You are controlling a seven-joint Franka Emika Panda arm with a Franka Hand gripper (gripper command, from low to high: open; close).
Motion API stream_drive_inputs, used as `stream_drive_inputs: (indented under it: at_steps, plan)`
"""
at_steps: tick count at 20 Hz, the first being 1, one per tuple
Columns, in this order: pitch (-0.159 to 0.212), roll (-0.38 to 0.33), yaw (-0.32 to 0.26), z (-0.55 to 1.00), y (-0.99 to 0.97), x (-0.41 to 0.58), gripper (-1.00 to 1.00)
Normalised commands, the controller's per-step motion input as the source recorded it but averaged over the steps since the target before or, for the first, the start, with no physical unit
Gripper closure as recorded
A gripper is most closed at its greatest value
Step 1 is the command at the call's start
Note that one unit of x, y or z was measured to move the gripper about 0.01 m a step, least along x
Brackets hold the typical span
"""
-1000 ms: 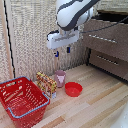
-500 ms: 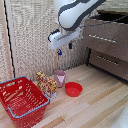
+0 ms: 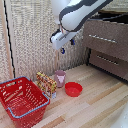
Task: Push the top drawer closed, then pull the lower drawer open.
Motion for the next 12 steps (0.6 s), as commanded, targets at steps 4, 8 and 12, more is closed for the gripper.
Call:
stream_drive_inputs:
  at_steps: [4, 8, 12]
  plan:
    - [-0.006, -0.354, 0.097, 0.21, 0.04, 0.0, -1.0]
    - [-0.015, -0.354, 0.091, 0.21, 0.05, 0.0, -1.0]
    - [-0.017, -0.354, 0.082, 0.22, 0.07, 0.0, -1.0]
